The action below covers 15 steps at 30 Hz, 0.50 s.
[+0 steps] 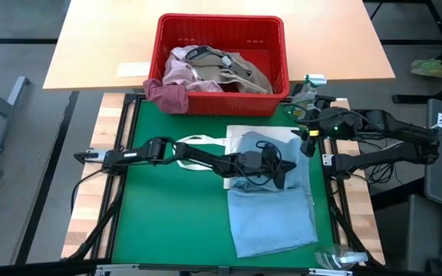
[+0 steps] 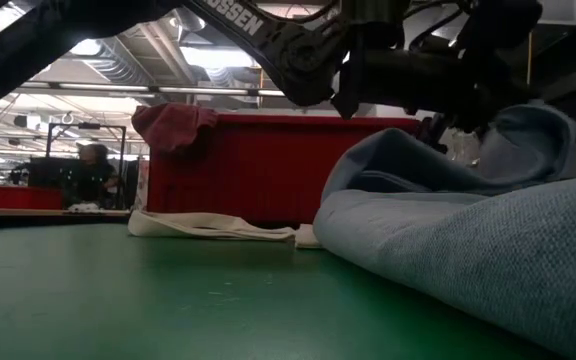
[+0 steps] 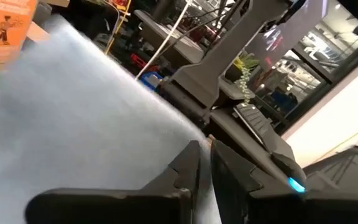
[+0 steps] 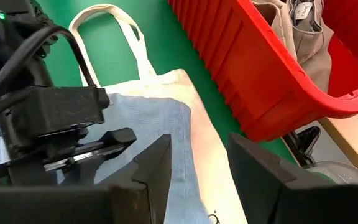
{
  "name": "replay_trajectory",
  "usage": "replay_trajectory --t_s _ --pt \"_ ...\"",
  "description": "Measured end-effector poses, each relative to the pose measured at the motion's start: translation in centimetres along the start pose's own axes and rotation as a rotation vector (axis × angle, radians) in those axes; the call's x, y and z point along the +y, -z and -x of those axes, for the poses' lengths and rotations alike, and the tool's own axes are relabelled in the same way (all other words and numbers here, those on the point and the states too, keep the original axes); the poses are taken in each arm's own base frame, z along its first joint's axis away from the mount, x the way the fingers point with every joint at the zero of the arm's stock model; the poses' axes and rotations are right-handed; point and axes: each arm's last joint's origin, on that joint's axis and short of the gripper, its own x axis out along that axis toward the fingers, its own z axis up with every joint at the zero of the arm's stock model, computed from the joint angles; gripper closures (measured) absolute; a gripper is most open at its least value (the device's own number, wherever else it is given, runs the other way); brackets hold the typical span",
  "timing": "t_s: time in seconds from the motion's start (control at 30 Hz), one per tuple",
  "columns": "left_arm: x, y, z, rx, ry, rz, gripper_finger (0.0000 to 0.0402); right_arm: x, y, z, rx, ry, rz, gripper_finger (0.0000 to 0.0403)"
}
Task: Fold Laundry from Bin
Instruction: Fold the blue pants from the red laundry basket
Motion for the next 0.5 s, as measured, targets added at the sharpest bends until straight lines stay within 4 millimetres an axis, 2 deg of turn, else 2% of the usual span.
replay_trajectory --t_s 0.2,0.33,0.4,0.5 --pt "-0.1 0.1 0.0 0.003 0.003 -0.044 0.0327 0.0 0.0 0.0 0.002 -0.012 0.000 0.0248" --pt "0.1 -0.2 0.0 -0.002 -0.001 -0.183 0.0297 0.3 0.2 0.0 0.030 -0.094 -0.051 0.0248" --pt "0.0 -0.7 0.0 0.008 0.009 -0.292 0.0286 0.4 0.5 0.1 0.074 -0.150 -0.107 0.0249" --pt "-0.7 -2.5 0.3 0.029 0.010 -0.414 0.0279 0.5 1.3 0.2 0.178 -0.207 -0.191 0.0249"
